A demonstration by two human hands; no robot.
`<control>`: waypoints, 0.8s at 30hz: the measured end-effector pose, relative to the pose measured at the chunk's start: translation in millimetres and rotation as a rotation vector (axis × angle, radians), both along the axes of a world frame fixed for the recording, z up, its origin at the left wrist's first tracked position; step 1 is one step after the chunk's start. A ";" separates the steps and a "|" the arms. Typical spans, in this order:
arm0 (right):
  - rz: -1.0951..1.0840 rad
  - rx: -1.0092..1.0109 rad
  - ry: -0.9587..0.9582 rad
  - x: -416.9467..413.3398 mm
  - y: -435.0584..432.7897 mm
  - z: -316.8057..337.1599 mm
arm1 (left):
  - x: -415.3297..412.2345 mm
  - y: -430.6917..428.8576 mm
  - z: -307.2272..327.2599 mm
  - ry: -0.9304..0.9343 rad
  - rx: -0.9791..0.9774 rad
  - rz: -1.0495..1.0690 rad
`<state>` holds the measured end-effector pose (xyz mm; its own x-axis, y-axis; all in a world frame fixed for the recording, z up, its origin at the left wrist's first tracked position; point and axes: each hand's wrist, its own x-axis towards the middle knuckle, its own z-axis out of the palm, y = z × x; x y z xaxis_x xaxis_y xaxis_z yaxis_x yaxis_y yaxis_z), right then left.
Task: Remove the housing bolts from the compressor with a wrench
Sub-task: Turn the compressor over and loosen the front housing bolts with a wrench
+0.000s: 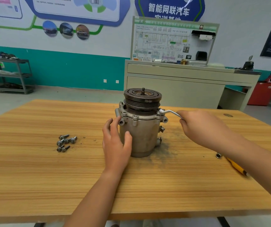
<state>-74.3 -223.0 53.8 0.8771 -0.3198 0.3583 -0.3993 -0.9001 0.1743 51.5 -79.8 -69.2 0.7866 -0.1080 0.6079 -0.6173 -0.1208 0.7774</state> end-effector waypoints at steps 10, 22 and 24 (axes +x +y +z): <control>0.049 -0.383 0.268 7.2 18.5 27.3 | 0.6 -1.3 0.2 0.001 0.006 0.015; 0.339 -0.287 0.009 62.5 -58.8 8.0 | 2.4 -3.0 0.2 -0.012 0.006 0.029; 0.374 -0.244 -0.078 77.6 -61.0 -5.9 | 2.3 -3.0 1.2 -0.013 0.007 0.032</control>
